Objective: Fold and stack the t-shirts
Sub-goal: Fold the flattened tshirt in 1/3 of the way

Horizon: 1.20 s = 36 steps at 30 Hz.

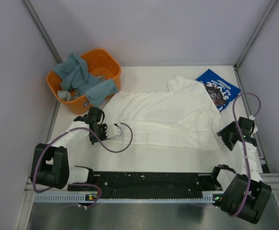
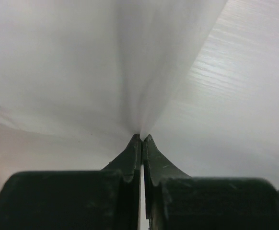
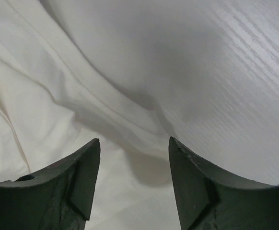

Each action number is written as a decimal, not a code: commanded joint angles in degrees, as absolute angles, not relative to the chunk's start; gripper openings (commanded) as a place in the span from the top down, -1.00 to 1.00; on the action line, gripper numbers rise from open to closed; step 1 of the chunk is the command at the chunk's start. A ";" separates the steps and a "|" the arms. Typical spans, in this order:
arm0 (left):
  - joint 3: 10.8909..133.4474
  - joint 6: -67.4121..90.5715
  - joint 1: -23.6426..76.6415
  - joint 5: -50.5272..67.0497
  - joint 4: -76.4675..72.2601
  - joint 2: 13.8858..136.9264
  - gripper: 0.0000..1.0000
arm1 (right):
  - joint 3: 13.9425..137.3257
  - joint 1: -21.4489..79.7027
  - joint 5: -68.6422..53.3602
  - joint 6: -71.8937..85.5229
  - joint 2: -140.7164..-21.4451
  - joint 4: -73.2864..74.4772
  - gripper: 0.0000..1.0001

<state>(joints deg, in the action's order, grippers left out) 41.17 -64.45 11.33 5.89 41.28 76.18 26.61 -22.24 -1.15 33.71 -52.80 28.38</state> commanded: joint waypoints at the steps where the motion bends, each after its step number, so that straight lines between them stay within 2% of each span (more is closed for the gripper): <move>1: 39.91 -63.63 11.07 9.93 48.17 72.86 1.00 | 29.26 -23.82 -1.30 33.31 -50.11 28.73 -0.25; 6: 40.08 -62.14 11.07 9.40 45.79 71.89 1.00 | 33.31 -23.73 -3.77 34.01 -42.91 37.51 -0.27; 11: 40.34 -62.49 11.07 9.23 44.83 71.11 1.00 | 29.11 -23.64 -9.92 41.38 -37.53 41.92 -0.27; 15: 41.39 -62.93 11.16 10.45 44.12 70.66 1.00 | 23.65 -23.73 -11.16 47.71 -38.32 40.96 -0.26; 21: 41.84 -64.16 11.25 11.08 44.12 70.58 1.00 | 21.89 -23.73 -7.64 49.92 -44.28 37.19 -0.20; 23: 41.75 -64.25 11.25 10.72 43.77 70.58 1.00 | 21.53 -23.73 -7.74 49.92 -47.45 35.69 -0.02; 24: 41.75 -64.34 11.25 10.55 43.68 70.58 1.00 | 21.71 -23.73 -6.86 49.75 -48.94 35.16 0.13; 26: 41.66 -64.60 11.25 10.11 43.86 69.97 1.00 | 22.15 -23.82 -5.28 48.78 -51.14 34.63 0.48; 28: 41.40 -65.39 11.25 9.67 44.82 69.09 1.00 | 22.94 -23.82 -5.18 48.25 -52.29 34.54 0.94; 29: 41.40 -65.91 11.25 9.58 45.96 68.73 1.00 | 23.20 -23.73 -5.71 48.43 -52.12 34.54 1.00; 36: 41.31 -71.71 11.25 8.09 56.23 66.27 1.00 | 26.28 -24.96 -6.85 51.59 -45.62 38.49 1.00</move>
